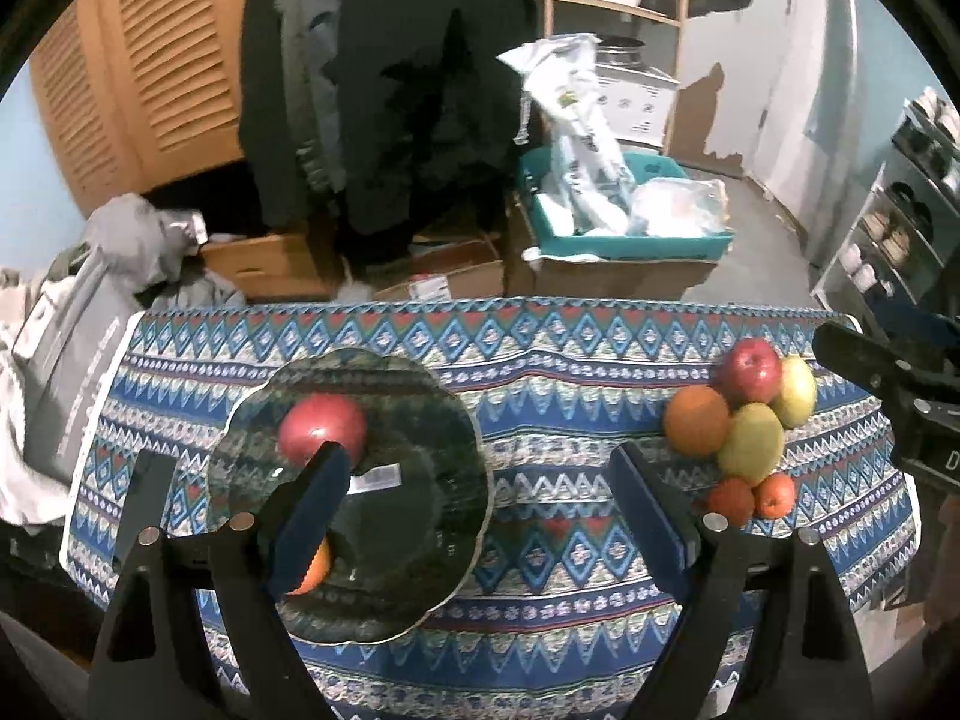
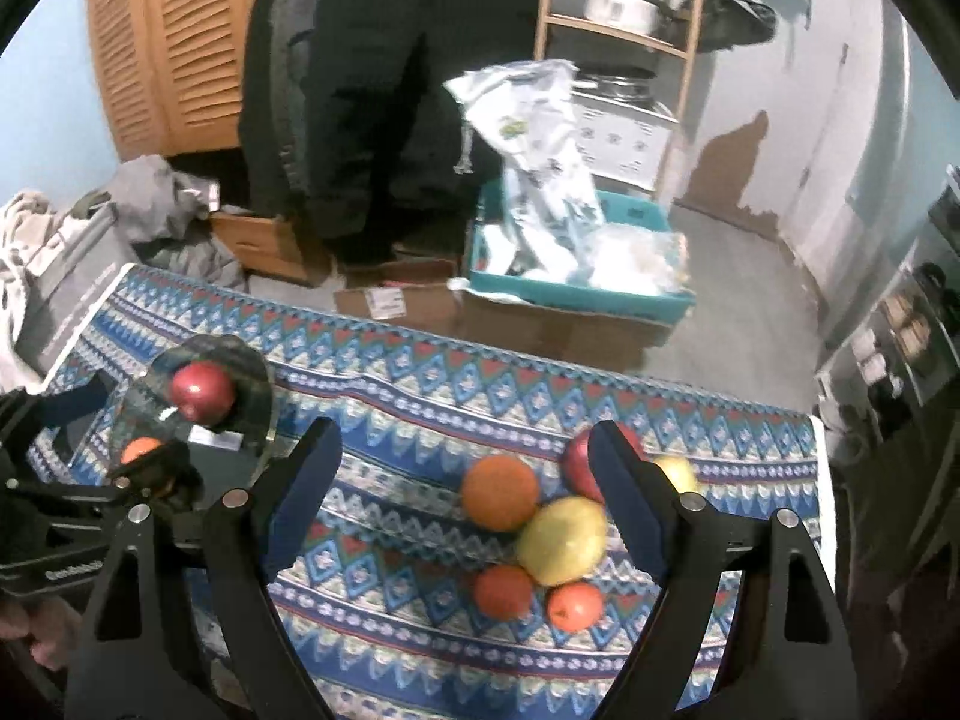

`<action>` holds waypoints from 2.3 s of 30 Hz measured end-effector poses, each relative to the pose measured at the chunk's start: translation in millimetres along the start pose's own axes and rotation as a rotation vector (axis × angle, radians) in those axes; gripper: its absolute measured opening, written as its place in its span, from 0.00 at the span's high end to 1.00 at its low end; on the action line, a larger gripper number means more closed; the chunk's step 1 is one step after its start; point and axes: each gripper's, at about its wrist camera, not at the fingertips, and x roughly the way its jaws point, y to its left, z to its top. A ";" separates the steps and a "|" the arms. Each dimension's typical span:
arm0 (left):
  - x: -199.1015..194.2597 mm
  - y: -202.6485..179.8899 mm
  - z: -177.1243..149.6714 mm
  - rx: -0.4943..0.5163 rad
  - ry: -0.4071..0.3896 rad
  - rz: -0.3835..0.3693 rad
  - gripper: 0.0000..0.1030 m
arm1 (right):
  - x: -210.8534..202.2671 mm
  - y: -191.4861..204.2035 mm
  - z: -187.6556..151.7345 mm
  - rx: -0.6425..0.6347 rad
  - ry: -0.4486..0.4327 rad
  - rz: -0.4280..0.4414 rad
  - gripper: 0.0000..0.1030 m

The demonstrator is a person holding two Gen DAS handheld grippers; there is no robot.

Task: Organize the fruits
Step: 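Move both tools back over the fruit pile, then grasp another orange with the left tool while the right tool grasps the green pear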

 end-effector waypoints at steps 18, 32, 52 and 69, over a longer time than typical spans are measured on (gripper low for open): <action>33.3 -64.2 2.3 0.108 0.058 -0.038 0.14 | 23.1 -79.8 -44.7 0.147 0.092 -0.047 0.17; 93.4 -74.6 -2.2 0.092 0.130 -0.013 0.14 | 101.4 -87.0 -78.3 0.168 0.271 -0.018 0.17; 134.9 -82.3 -6.4 0.078 0.194 -0.047 0.14 | 172.3 -86.2 -102.8 0.209 0.417 0.103 0.30; 139.1 -137.6 4.9 0.146 0.203 -0.139 0.14 | 119.2 -105.3 -98.7 0.181 0.248 -0.005 0.37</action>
